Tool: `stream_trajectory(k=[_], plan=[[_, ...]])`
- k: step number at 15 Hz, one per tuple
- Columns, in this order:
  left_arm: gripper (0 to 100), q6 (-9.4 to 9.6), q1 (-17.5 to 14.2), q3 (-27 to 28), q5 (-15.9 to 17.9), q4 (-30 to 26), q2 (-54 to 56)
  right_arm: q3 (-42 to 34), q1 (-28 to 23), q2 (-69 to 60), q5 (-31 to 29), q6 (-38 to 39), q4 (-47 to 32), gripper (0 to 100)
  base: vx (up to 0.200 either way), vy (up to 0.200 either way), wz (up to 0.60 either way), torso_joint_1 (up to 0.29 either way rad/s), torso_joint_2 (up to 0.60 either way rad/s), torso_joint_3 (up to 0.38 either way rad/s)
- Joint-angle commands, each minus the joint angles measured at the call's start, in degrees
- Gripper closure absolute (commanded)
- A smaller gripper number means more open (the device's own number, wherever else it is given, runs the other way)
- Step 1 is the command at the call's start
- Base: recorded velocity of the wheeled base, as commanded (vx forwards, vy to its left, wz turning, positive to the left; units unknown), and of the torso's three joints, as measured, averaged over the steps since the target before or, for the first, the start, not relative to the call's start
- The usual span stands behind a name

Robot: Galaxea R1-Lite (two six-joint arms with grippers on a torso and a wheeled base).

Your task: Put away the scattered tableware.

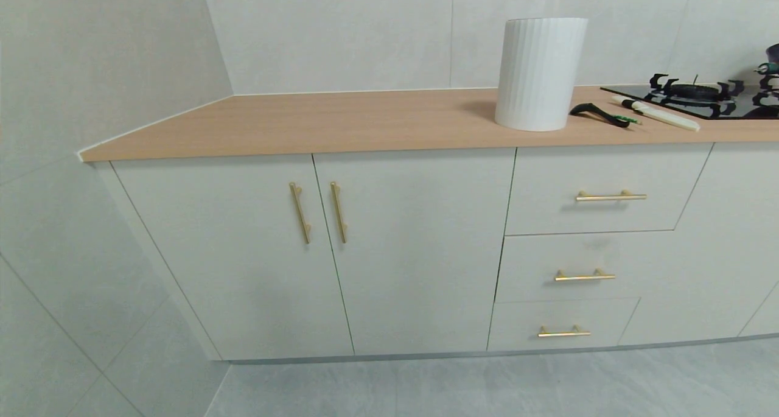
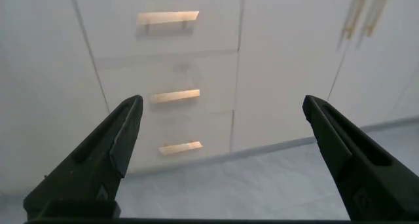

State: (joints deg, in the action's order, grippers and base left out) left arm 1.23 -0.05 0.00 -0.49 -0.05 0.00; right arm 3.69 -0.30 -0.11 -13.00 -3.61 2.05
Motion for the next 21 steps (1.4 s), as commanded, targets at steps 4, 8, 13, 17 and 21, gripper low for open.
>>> stream_trajectory(k=[4, 8, 13, 17, 21], plan=[[0, -0.97, 0.0, 0.0, 0.6, 0.0, 0.0, -3.5, 0.1, 0.2, 3.0, -0.5, 0.9, 0, 0.000, 0.000, 0.00, 0.000, 0.00, 0.000], [0, -0.88, 0.0, 0.0, 0.6, 0.0, 0.0, -3.6, 0.1, 0.2, 11.0, 0.4, 0.4, 0, 0.000, 0.000, 0.00, 0.000, 0.00, 0.000], [0, -0.97, 0.0, 0.0, 0.6, 0.0, 0.0, -3.7, 0.4, 0.2, 13.5, 2.4, -2.0, 0, 0.000, 0.000, 0.00, 0.000, 0.00, 0.000], [0, -0.97, 0.0, 0.0, 0.6, 0.0, 0.0, -3.7, 0.4, 0.1, 13.5, 2.9, -2.0, 0, 0.000, 0.000, 0.00, 0.000, 0.00, 0.000], [0, -0.97, 0.0, 0.0, 0.6, 0.0, 0.0, -3.7, 0.4, 0.1, 13.5, 2.9, -2.0, 0, 0.000, 0.000, 0.00, 0.000, 0.00, 0.000]])
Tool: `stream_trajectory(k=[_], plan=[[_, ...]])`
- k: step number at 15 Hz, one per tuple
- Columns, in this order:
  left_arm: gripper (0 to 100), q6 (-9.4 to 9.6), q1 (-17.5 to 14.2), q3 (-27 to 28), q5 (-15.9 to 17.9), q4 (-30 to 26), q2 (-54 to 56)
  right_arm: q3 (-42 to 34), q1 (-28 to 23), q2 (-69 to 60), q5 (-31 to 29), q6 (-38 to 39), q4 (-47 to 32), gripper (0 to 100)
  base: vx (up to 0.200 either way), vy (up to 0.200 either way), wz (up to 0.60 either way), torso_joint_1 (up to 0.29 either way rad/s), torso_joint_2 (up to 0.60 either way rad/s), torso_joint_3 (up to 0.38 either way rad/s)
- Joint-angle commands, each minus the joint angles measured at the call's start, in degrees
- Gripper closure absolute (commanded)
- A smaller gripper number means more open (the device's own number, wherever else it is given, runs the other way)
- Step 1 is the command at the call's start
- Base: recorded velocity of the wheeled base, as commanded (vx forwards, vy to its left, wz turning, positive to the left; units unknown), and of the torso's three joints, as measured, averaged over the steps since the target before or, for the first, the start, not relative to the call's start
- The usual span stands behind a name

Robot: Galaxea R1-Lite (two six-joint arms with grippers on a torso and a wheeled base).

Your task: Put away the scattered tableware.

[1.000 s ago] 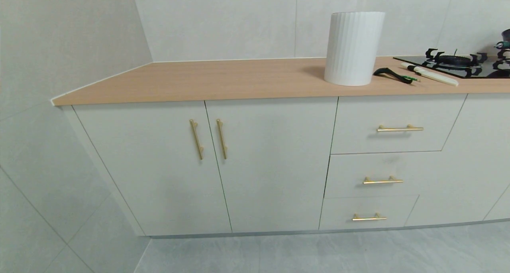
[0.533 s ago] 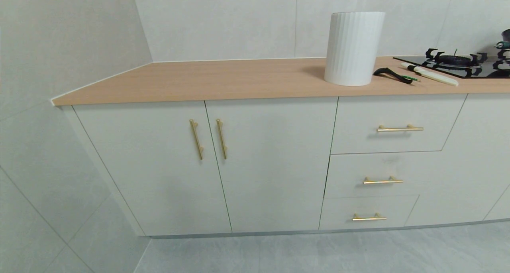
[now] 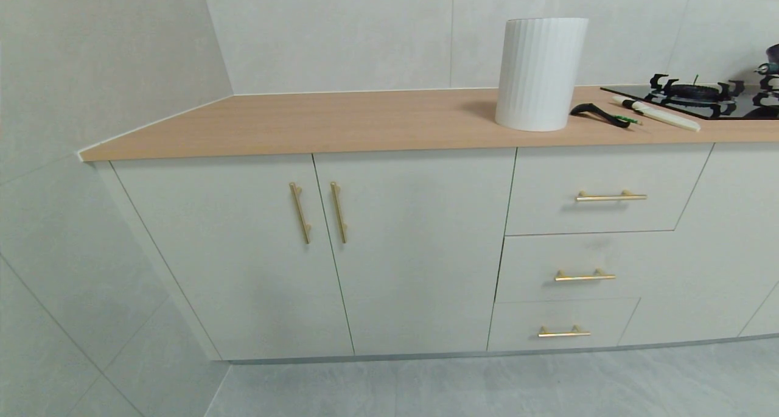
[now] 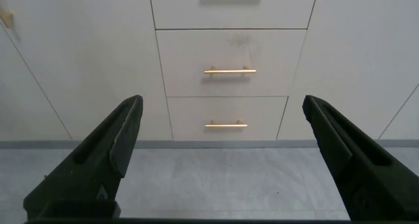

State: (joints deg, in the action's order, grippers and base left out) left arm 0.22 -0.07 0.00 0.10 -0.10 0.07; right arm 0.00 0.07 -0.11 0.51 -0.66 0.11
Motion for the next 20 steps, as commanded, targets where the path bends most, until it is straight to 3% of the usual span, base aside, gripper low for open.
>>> stream_trajectory(k=[1, 3, 11, 17, 20], plan=[[0, -0.04, 0.0, 0.0, 0.0, 0.0, -0.1, 0.0, 0.0, 0.2, 0.0, 0.0, 0.0, 0, 0.000, 0.000, 0.00, 0.000, 0.00, 0.000], [0, 0.04, 0.0, 0.0, 0.0, 0.0, -0.1, 0.0, 0.0, 0.1, 0.0, 0.0, 0.0, 0, 0.000, 0.000, 0.00, 0.000, 0.00, 0.000], [0, -0.04, 0.0, 0.0, 0.0, 0.0, -0.1, 0.0, 0.0, 0.2, 0.0, 0.0, 0.0, 0, 0.200, 0.000, 0.00, 0.003, 0.00, 0.002], [0, -0.04, 0.0, 0.0, 0.0, 0.0, -0.1, 0.0, 0.0, 0.1, 0.0, 0.0, 0.0, 0, 0.000, 0.000, 0.00, 0.000, 0.00, 0.000], [0, -0.04, 0.0, 0.0, 0.0, 0.0, -0.1, 0.0, 0.0, 0.2, 0.0, 0.0, 0.0, 0, 0.000, -0.200, 0.00, 0.001, 0.00, 0.004]])
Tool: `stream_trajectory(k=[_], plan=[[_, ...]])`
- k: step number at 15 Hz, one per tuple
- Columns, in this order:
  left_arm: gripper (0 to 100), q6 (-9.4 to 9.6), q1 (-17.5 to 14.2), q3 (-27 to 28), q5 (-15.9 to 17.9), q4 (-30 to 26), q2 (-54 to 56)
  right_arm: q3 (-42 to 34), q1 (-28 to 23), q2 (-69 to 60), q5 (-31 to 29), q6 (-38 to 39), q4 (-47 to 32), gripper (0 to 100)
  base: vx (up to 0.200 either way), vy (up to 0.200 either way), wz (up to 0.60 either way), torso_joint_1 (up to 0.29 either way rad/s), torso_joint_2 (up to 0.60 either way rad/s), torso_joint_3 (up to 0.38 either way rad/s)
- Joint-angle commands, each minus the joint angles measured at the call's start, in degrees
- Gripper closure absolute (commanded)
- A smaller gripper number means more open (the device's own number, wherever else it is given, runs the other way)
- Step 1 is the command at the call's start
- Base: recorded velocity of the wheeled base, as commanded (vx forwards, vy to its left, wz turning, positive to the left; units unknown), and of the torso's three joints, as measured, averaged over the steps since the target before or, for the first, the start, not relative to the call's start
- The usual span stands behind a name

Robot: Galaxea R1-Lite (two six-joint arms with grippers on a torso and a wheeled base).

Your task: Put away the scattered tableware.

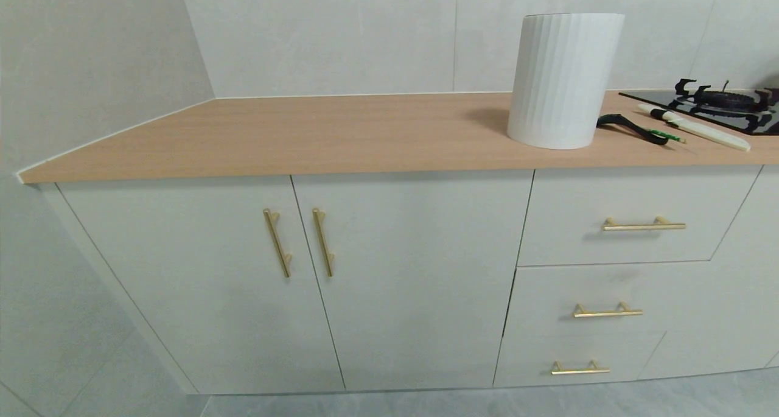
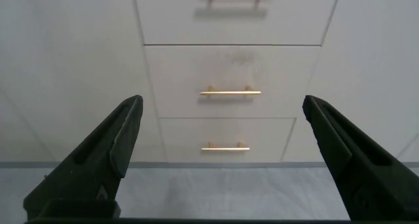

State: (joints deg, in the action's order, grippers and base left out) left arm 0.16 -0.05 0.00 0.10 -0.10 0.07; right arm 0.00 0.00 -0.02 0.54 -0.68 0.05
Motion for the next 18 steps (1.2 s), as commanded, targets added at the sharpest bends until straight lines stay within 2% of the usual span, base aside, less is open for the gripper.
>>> stream_trajectory(k=[1, 6, 13, 18], plan=[[0, 0.02, 0.0, 0.0, 0.0, 0.0, -0.1, 0.0, 0.1, 0.1, 0.1, 0.0, 0.0, 0, 0.000, -0.200, 0.00, 0.012, 0.01, 0.002], [0, 0.02, 0.0, 0.0, 0.0, 0.0, -0.1, 0.0, 0.1, 0.0, 0.1, 0.0, 0.0, 0, 0.000, -0.200, 0.00, 0.002, 0.00, 0.003], [0, 0.02, 0.0, 0.0, 0.0, 0.0, -0.1, 0.0, 0.1, 0.1, 0.0, 0.0, 0.0, 0, 0.000, 0.000, 0.00, 0.000, 0.00, 0.000], [0, 0.02, 0.0, 0.0, 0.0, 0.0, -0.1, 0.0, 0.1, 0.1, 0.0, 0.0, 0.0, 0, -0.200, 0.000, 0.00, 0.000, 0.00, 0.002]])
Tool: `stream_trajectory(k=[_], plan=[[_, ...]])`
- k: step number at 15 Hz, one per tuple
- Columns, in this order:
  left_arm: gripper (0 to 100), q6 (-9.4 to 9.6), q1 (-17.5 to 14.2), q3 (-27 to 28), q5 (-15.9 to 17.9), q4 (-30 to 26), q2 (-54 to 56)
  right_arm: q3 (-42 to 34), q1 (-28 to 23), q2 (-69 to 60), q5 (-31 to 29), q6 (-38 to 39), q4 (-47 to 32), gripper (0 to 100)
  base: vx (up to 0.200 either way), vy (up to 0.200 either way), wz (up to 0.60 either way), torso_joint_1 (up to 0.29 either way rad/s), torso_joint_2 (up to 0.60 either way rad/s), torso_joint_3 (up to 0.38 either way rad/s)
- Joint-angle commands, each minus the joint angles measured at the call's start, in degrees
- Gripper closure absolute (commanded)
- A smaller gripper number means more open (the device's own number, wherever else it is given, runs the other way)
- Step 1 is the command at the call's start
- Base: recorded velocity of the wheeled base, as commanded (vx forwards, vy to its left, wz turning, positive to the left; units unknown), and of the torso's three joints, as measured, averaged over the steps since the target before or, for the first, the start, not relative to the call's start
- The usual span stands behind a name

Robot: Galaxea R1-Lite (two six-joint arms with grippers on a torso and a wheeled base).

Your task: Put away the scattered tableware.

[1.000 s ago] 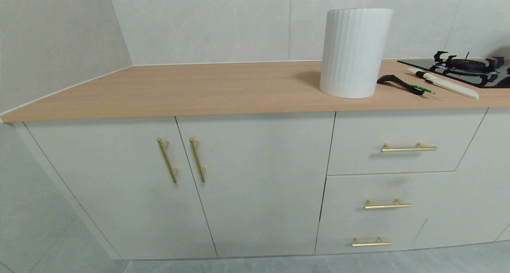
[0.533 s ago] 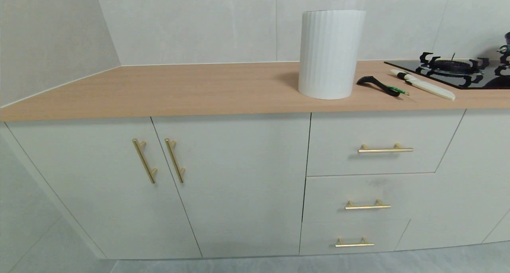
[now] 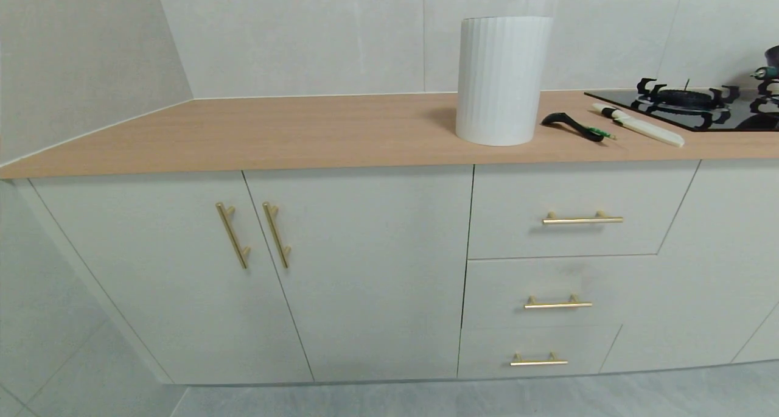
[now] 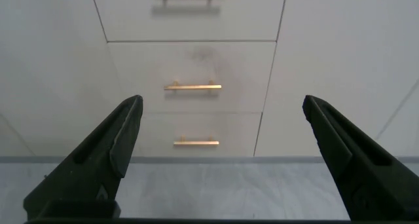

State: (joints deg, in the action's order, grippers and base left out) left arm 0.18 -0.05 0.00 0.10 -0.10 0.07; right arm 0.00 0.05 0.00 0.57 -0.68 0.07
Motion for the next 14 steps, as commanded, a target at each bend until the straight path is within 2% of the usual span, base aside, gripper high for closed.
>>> stream_trajectory(k=[1, 10, 13, 14], plan=[[0, -0.01, 0.0, 0.0, 0.0, 0.0, -0.1, 0.0, 0.0, 0.1, 0.0, 0.0, 0.0, 0, 0.000, 0.000, 0.00, 0.000, 0.00, 0.000], [0, -0.01, 0.0, 0.0, 0.0, 0.0, -0.1, 0.0, 0.0, 0.1, 0.0, -0.3, 0.0, 0, 0.000, 0.000, 0.00, 0.000, 0.00, 0.000], [0, -0.01, 0.0, 0.0, 0.0, 0.0, -0.1, 0.1, 0.0, 0.1, 0.0, -3.0, 0.0, 0, 0.000, 0.000, 0.00, 0.000, 0.00, 0.000], [0, -0.01, 0.0, 0.0, 0.0, 0.0, -0.1, 2.2, 0.0, 0.6, 0.1, -3.0, 0.2, 0, 0.000, 0.000, 0.00, 0.000, 0.00, 0.000]])
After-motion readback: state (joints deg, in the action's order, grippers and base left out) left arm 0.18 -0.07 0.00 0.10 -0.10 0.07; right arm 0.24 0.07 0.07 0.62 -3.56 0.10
